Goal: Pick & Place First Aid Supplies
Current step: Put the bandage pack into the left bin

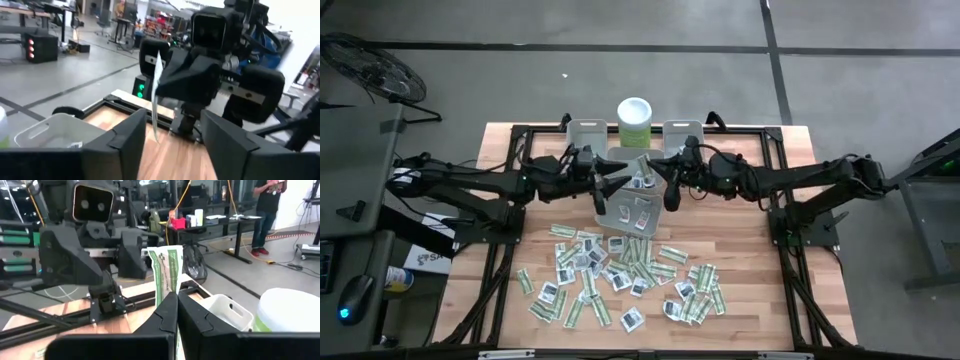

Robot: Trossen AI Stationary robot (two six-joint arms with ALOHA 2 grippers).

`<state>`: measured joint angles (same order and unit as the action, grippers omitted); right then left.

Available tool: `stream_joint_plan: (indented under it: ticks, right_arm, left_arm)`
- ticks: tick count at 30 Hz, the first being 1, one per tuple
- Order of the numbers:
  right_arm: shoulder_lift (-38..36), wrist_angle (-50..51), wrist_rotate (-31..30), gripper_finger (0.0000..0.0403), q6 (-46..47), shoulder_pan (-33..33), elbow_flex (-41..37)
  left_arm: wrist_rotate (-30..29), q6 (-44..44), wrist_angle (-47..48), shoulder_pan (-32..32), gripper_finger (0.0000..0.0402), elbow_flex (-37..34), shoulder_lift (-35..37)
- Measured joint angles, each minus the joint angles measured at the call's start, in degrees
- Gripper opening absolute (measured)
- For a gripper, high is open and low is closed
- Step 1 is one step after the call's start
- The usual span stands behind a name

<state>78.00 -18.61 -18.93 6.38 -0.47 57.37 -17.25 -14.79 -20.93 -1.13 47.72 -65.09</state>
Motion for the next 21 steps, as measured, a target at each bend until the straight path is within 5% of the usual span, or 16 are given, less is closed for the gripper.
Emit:
stream_joint_plan:
  ticks: [5,21]
  right_arm:
    - [0.01,0.22,1.44,0.0,0.24,0.09,0.0]
    - [6.45,-0.84,4.01,0.0,-0.13,-0.2,4.81]
  left_arm:
    - [-1.69,0.0,-0.79,0.0,0.0223,0.0,-0.44]
    - [-2.0,-0.02,-1.56,0.04,0.0225,0.0,-0.42]
